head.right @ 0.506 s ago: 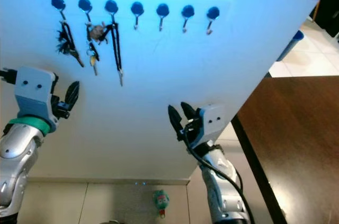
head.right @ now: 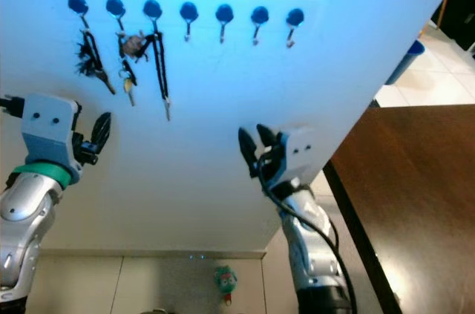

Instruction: Hang keys on a hook

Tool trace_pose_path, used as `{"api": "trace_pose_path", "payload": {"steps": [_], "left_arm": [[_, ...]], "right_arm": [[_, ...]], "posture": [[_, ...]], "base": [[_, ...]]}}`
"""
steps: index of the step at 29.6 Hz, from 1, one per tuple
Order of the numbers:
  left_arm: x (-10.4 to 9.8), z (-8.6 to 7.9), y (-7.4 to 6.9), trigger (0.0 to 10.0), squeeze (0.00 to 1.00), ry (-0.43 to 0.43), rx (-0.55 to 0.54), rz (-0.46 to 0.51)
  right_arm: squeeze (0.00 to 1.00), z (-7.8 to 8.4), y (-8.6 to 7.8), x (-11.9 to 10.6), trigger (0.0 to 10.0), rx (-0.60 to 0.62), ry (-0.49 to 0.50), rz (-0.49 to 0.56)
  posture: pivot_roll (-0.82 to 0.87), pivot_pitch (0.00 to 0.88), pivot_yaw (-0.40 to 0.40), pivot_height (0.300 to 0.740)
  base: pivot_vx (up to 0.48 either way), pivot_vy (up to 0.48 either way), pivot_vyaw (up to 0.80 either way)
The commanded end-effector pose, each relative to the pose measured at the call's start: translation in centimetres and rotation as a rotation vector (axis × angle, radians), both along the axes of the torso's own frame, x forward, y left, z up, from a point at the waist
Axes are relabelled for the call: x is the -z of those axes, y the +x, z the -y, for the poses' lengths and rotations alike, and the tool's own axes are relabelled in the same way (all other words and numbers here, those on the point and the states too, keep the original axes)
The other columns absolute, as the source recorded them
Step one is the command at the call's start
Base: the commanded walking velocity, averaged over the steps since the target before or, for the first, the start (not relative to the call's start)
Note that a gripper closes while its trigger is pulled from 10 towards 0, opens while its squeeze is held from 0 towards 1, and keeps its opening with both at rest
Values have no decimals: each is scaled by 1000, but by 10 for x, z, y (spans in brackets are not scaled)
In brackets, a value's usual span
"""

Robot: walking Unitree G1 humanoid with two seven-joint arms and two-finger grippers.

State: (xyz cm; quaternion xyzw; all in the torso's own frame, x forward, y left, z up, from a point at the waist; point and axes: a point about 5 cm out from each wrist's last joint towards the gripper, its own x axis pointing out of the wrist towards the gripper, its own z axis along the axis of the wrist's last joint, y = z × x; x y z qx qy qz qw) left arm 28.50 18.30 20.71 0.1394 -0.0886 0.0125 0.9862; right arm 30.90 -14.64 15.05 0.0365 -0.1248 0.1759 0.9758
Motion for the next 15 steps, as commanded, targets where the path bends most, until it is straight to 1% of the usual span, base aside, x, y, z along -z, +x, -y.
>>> {"api": "trace_pose_path", "payload": {"steps": [1, 2, 3, 4, 5, 7, 10, 14, 15], "left_arm": [[-5, 5, 2, 10000, 0, 15, 7, 41], [-5, 5, 2, 10000, 0, 15, 7, 41], [-8, 7, 1, 10000, 0, 33, 7, 60], [-9, 9, -4, 10000, 0, 95, 13, 76], [-9, 9, -4, 10000, 0, 95, 13, 76], [-7, 9, -12, 10000, 0, 136, 33, 68], [-7, 8, -18, 10000, 0, 147, 49, 56], [-7, 9, -18, 10000, 0, 165, 58, 52], [-7, 10, -18, 10000, 0, 164, 68, 46]], "right_arm": [[0, -2, 11, -14, 10000, 31, 3, 32], [0, -2, 11, -14, 10000, 31, 3, 32], [0, -5, 17, -22, 10000, 33, 6, 50], [0, -10, 23, -29, 10000, 23, 7, 63], [0, -10, 23, -29, 10000, 23, 7, 63], [0, -13, 22, -24, 10000, 2, -12, 47], [0, -14, 19, -20, 10000, -19, -30, 38], [0, -9, 14, -17, 10000, -10, -39, 28], [0, -4, 11, -15, 10000, 4, -41, 21]], "posture": [[89, 0, 21, 740], [89, 0, 21, 740], [92, 0, 14, 740], [105, 0, -3, 740], [105, 0, -3, 740], [108, 0, -7, 740], [105, 0, -7, 740], [89, 0, 6, 740], [88, 0, 11, 740]], "base": [[0, 0, 0], [0, 0, 0], [0, 0, 0], [0, 0, 0], [0, 0, 0], [0, 0, 0], [0, 0, 0], [0, 0, 0], [0, 0, 0]]}}
